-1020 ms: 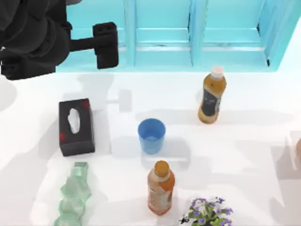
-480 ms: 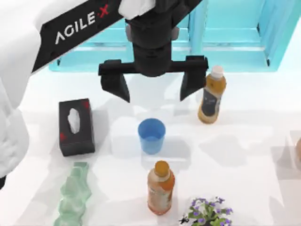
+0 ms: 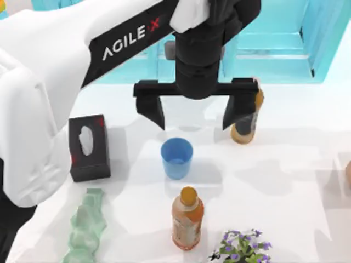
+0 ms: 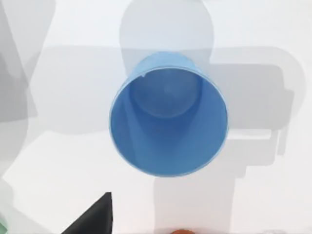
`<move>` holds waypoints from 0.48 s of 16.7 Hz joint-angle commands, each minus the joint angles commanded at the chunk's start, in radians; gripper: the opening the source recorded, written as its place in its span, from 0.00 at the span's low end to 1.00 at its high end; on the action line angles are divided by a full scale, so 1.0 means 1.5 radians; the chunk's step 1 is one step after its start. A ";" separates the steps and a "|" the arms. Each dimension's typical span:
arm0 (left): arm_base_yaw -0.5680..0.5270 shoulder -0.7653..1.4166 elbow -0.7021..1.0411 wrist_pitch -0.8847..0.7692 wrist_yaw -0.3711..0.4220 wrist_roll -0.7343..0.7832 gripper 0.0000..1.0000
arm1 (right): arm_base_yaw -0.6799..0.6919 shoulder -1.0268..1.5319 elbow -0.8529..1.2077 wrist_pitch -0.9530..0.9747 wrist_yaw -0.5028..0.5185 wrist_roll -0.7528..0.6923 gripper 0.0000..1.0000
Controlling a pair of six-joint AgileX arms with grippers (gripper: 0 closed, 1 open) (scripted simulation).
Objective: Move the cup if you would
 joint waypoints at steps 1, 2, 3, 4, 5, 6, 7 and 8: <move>0.003 -0.001 -0.002 0.002 0.000 0.001 1.00 | 0.000 0.000 0.000 0.000 0.000 0.000 1.00; 0.003 -0.001 -0.004 0.004 0.000 0.001 1.00 | 0.000 0.000 0.000 0.000 0.000 0.000 1.00; 0.003 0.000 -0.012 0.012 0.000 0.002 1.00 | 0.000 0.000 0.000 0.000 0.000 0.000 1.00; 0.002 0.000 -0.028 0.028 0.000 0.002 1.00 | 0.000 0.000 0.000 0.000 0.000 0.000 1.00; 0.002 0.001 -0.050 0.050 0.000 0.003 1.00 | 0.000 0.000 0.000 0.000 0.000 0.000 1.00; 0.002 0.003 -0.077 0.079 0.000 0.003 1.00 | 0.000 0.000 0.000 0.000 0.000 0.000 1.00; 0.003 0.004 -0.110 0.115 0.000 0.003 1.00 | 0.000 0.000 0.000 0.000 0.000 0.000 1.00; 0.003 0.006 -0.143 0.153 0.000 0.003 1.00 | 0.000 0.000 0.000 0.000 0.000 0.000 1.00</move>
